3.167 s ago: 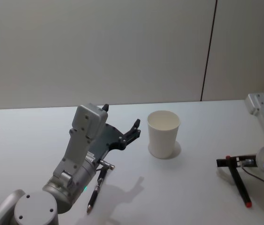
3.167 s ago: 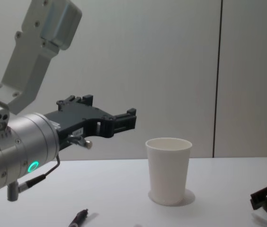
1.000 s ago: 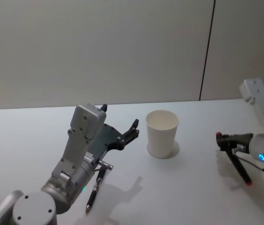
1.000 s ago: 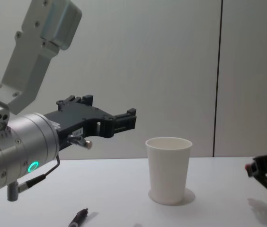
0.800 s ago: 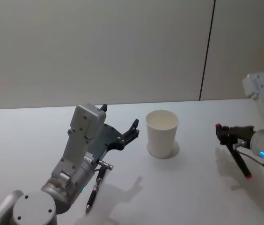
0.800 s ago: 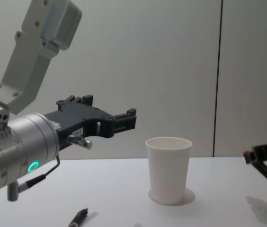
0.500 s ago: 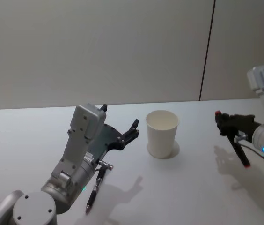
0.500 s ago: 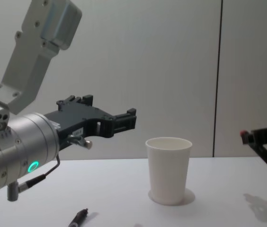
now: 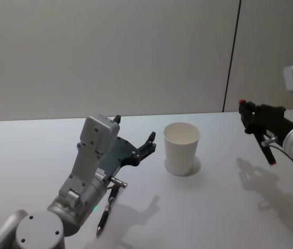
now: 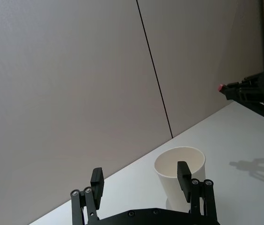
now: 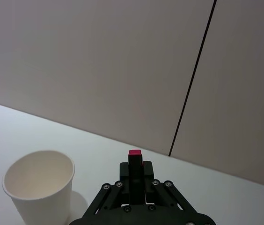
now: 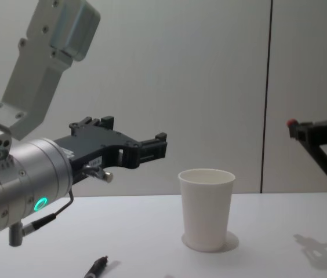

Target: Place the pen into the pen holder.

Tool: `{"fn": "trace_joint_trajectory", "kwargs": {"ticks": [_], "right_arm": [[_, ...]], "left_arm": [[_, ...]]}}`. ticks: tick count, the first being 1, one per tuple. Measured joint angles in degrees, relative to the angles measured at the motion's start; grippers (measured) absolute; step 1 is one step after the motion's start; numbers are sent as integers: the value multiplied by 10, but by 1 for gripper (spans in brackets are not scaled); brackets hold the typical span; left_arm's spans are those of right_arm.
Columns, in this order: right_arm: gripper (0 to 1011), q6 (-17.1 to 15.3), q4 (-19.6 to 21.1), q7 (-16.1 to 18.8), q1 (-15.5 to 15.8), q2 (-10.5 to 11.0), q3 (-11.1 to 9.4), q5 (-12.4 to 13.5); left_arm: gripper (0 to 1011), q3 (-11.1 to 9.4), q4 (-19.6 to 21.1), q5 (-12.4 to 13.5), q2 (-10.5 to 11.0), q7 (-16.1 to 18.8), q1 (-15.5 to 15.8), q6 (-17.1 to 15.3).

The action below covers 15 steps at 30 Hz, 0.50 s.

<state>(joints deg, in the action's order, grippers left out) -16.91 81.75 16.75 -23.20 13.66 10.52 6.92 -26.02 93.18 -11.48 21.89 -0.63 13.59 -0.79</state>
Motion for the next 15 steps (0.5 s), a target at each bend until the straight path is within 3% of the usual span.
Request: {"fn": "trace_joint_trajectory", "kwargs": {"ticks": [15], "right_arm": [[159, 160, -43, 18, -19, -8, 4, -7]], "left_arm": [[1003, 0, 0, 0, 0, 0, 0, 0]]}}
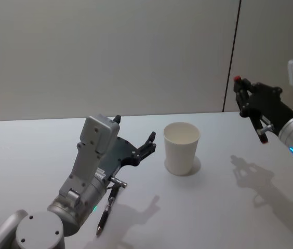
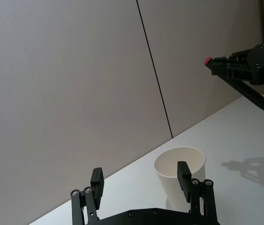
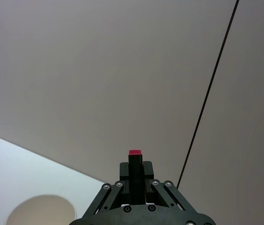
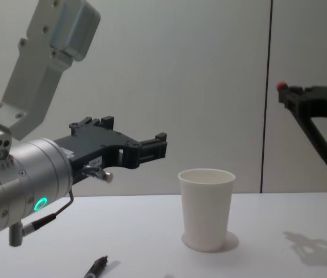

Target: Place the pen into the pen holder.

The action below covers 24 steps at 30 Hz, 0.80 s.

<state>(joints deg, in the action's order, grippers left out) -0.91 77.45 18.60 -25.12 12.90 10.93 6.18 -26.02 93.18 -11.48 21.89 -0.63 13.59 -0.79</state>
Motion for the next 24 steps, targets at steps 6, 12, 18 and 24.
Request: {"fn": "trace_joint_trajectory", "kwargs": {"ticks": [6, 12, 18, 24], "right_arm": [[159, 75, -39, 12, -20, -8, 4, -1], [159, 158, -98, 32, -52, -22, 10, 3], [160, 249, -187, 67, -99, -44, 20, 27], [159, 322, -285, 110, -146, -69, 31, 68]], "left_arm": [[1003, 0, 0, 0, 0, 0, 0, 0], [1003, 0, 0, 0, 0, 0, 0, 0], [1003, 0, 0, 0, 0, 0, 0, 0], [1003, 0, 0, 0, 0, 0, 0, 0]]}}
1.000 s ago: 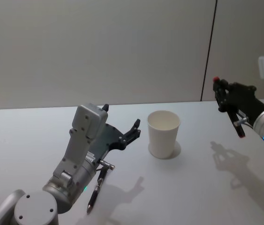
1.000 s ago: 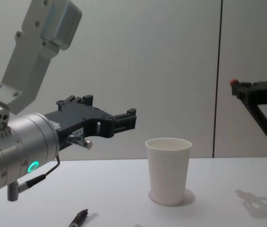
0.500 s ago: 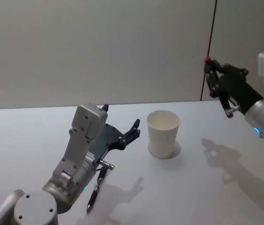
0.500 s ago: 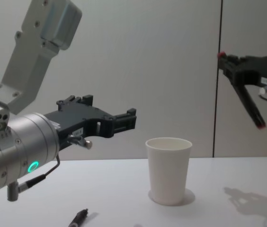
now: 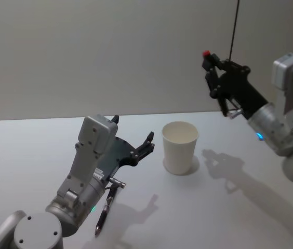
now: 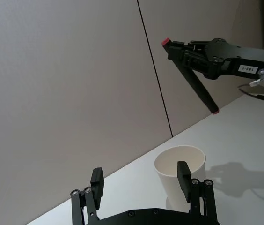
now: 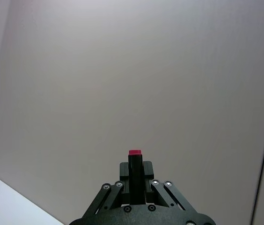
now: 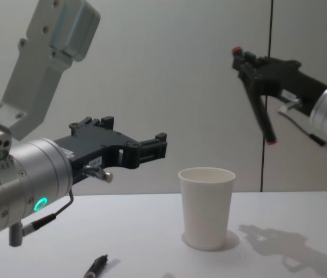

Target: Place the pen into the pen holder.

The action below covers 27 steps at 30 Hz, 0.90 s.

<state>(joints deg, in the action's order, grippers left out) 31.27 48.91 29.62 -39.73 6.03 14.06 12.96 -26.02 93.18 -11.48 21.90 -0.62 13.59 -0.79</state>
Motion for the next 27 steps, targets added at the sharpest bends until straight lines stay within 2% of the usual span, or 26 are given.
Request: {"fn": "trace_joint_trajectory", "kwargs": {"ticks": [4, 6, 9, 15, 16, 27], "right_arm": [[159, 31, -51, 24, -24, -13, 6, 23], [159, 56, -101, 46, -47, -26, 11, 43], [159, 79, -144, 70, -66, -37, 16, 64], [159, 114, -218, 108, -99, -57, 21, 97], [159, 123, -240, 119, -109, -63, 22, 106], [159, 167, -355, 174, -156, -92, 19, 150]], "left_arm": [[1003, 0, 0, 0, 0, 0, 0, 0], [1003, 0, 0, 0, 0, 0, 0, 0], [1003, 0, 0, 0, 0, 0, 0, 0], [1003, 0, 0, 0, 0, 0, 0, 0], [1003, 0, 0, 0, 0, 0, 0, 0], [1003, 0, 0, 0, 0, 0, 0, 0]]}}
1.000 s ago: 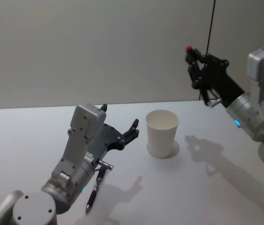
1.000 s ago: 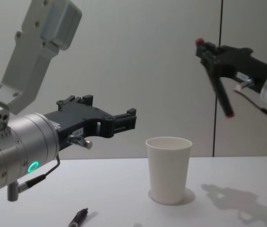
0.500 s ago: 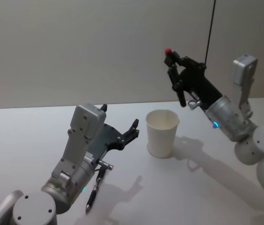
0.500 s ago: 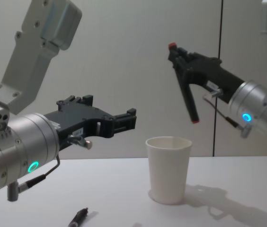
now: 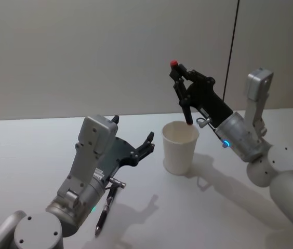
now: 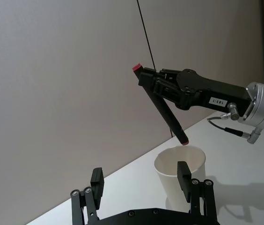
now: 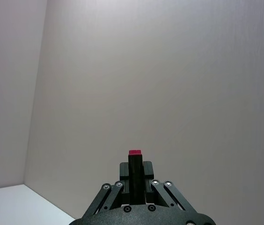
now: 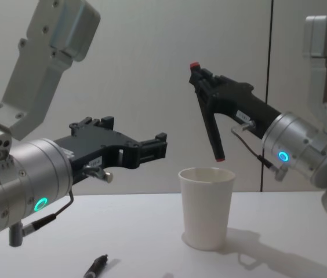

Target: Place the pen into the pen holder.

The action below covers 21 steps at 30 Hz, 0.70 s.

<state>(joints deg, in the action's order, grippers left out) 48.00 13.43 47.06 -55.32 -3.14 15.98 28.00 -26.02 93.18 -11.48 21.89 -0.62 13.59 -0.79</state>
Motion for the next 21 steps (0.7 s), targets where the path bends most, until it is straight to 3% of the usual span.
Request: {"fn": "trace_joint_trajectory", "kwargs": {"ticks": [8, 21], "right_arm": [[159, 16, -42, 19, -14, -8, -5, 12], [159, 31, -73, 32, -21, -10, -15, 15]], "left_arm": [[1003, 0, 0, 0, 0, 0, 0, 0], [1003, 0, 0, 0, 0, 0, 0, 0]]}}
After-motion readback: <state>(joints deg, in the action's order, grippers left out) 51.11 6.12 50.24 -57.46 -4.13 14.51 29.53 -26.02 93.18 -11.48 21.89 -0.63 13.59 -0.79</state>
